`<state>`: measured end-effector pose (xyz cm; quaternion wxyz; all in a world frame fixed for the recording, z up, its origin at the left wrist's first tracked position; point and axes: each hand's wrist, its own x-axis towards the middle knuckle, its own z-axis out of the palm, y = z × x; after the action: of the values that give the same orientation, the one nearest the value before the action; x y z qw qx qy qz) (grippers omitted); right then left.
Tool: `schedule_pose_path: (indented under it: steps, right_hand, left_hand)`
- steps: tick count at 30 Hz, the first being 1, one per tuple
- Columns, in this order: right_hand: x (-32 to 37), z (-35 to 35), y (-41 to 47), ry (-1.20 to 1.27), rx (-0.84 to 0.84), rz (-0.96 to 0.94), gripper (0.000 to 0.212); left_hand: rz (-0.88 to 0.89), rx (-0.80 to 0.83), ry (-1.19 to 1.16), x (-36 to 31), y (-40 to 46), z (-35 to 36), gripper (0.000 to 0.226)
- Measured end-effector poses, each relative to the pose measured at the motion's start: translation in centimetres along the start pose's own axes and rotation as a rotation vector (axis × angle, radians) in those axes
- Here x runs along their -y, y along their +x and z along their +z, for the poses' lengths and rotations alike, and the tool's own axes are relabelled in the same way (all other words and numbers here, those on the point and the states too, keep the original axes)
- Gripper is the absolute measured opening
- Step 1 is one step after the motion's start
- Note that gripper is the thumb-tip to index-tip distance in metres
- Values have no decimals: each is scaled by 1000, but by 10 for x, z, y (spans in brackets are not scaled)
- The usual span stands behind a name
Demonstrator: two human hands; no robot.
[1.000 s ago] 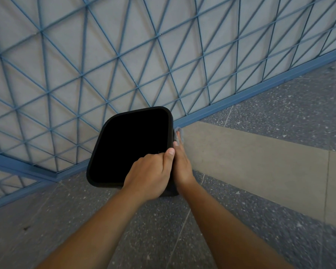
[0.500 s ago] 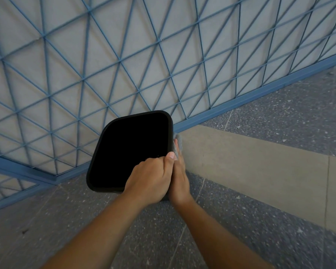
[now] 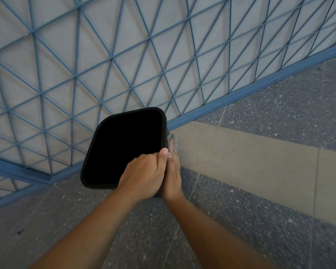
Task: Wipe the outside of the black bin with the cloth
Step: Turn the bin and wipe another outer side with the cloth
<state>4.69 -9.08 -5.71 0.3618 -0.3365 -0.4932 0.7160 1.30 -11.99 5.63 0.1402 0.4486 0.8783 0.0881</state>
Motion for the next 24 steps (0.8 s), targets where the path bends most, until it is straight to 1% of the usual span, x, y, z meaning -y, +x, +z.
schedule_pose_path:
  steps: [2, 4, 8, 11, 12, 14, 17, 19, 22, 24]
  right_hand:
    - [4, 9, -27, 32, 7, -37, 61]
    - [-6, 13, -50, 64, 5, -41, 61]
    - [-23, -1, -30, 46, -20, -15, 54]
    - [-7, 5, -24, 46, -36, 23, 47]
    - [0, 10, -31, 46, -39, 26, 48]
    - [6, 18, -46, 66, -52, 10, 58]
    - [2, 17, -44, 66, -52, -16, 67]
    - [3, 10, -26, 55, -15, -34, 64]
    - [12, -2, 8, 35, 57, -82, 51]
    - [20, -12, 31, 5, 148, -67, 48]
  left_hand:
    - [7, 10, -3, 0, -2, -1, 60]
    - [-1, 9, 2, 0, -3, -2, 60]
    - [-2, -14, 28, -3, -6, -1, 51]
    - [8, -25, 25, 0, -4, 0, 53]
    - [15, -23, 15, 3, -3, 1, 57]
    - [35, -23, -5, 6, -2, 3, 63]
    - [74, -40, -11, 4, -4, 3, 65]
    - [86, -49, 4, 4, -5, 3, 63]
    - [89, -57, 24, 6, -3, 4, 62]
    - [80, -54, 43, 6, -3, 4, 55]
